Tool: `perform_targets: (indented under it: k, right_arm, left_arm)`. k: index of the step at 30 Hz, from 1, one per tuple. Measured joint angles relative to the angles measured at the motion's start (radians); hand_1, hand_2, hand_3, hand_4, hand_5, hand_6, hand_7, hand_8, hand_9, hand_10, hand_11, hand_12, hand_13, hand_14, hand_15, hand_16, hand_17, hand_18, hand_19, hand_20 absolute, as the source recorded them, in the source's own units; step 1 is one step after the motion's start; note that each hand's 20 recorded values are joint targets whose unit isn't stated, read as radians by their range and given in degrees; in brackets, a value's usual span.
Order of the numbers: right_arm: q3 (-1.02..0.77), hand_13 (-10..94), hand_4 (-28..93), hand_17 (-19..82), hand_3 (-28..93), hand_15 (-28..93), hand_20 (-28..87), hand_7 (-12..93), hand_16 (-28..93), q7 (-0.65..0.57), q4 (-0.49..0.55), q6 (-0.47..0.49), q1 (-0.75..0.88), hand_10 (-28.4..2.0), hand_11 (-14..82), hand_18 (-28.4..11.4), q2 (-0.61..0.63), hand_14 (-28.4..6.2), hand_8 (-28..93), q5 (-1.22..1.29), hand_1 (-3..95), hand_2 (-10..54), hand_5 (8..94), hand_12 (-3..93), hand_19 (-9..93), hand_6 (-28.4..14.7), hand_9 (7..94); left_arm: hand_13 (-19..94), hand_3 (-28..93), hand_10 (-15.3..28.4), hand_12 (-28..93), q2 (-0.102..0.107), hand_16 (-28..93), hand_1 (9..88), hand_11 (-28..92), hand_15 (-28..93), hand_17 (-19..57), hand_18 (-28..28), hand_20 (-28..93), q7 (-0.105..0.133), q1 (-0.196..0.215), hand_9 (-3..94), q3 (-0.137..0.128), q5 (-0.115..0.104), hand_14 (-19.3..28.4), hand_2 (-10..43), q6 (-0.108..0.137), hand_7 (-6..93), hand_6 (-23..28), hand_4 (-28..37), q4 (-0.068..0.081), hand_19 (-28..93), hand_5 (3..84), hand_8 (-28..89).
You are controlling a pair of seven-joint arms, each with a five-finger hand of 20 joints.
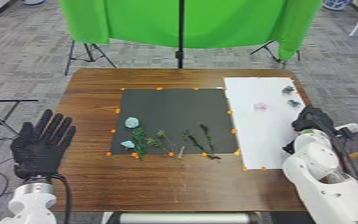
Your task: Arrange flowers
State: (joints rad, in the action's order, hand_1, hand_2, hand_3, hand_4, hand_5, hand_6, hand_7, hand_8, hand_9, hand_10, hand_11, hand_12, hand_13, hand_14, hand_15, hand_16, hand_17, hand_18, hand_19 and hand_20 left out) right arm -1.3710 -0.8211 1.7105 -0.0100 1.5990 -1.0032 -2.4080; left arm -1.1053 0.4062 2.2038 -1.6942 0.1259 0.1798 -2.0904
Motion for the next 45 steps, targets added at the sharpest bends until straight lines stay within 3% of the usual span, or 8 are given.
perform_targets:
  k: [7,12,19,26,32,45]
  right_arm:
    - [0.051,68,-28,35,70,56,40,35,38,0.100,0.165,0.045,0.032,-11.5,17.5,-24.0,0.031,-9.0,-1,0.009,62.4,-9.5,76.7,43.4,93,-1.7,82.0]
    - [0.156,67,-28,34,70,56,41,36,37,0.246,0.244,0.066,-0.025,-11.5,17.2,-23.5,0.033,-8.8,-1,0.017,62.5,-9.5,75.2,43.0,92,-1.7,80.8]
    - [0.406,66,-28,34,71,56,41,36,36,0.430,0.137,0.140,-0.238,-11.6,17.3,-23.4,-0.055,-8.7,-2,0.011,62.0,-9.5,74.5,42.8,92,-1.7,80.2]
    - [0.574,65,-28,33,71,55,41,35,36,0.523,0.003,0.151,-0.375,-11.6,15.8,-23.1,-0.218,-8.3,-4,-0.053,61.2,-9.5,72.5,40.9,92,-1.6,78.5]
    - [0.650,65,-28,33,71,55,42,35,36,0.542,-0.009,0.163,-0.406,-11.7,15.8,-23.1,-0.295,-8.4,-4,-0.114,61.1,-9.5,72.1,40.4,91,-1.8,78.2]
    - [0.705,63,-28,33,71,55,43,32,36,0.542,-0.029,0.225,-0.388,-12.3,14.0,-23.6,-0.312,-8.6,-6,-0.156,60.5,-9.5,68.5,38.5,91,-1.7,75.4]
  left_arm:
    - [26,79,16.1,8,-0.003,-8,28.1,19,35,-9.5,14.8,12,0.000,0.006,35.3,-0.012,-0.001,16.5,8.2,0.002,9.9,10.0,-28.3,-0.003,37,41.7,-10]
    - [26,79,16.1,8,-0.003,-8,28.1,19,35,-9.5,14.8,12,0.003,0.019,35.3,-0.025,-0.001,16.5,8.2,0.009,9.9,10.0,-28.3,-0.008,37,41.7,-10]
    - [26,79,16.1,8,-0.002,-8,28.1,19,35,-9.6,14.8,12,0.004,0.023,35.3,-0.025,-0.001,16.6,8.2,0.012,9.9,10.0,-28.3,-0.007,37,41.7,-10]
    - [26,79,16.1,8,0.007,-8,28.2,19,35,-9.6,14.8,12,0.003,0.007,35.3,-0.003,-0.001,16.6,8.3,0.012,9.9,10.0,-28.3,-0.003,37,41.7,-10]
    - [26,79,16.1,8,0.017,-8,28.0,18,35,-9.6,14.8,12,-0.003,-0.016,35.2,0.012,-0.001,16.5,8.2,0.012,9.8,10.0,-28.3,0.008,37,41.6,-10]
    - [26,79,16.1,8,0.031,-8,28.2,19,35,-9.6,14.9,12,-0.003,-0.021,35.2,0.014,-0.001,16.6,8.5,0.012,9.8,10.0,-28.3,0.007,37,41.6,-10]
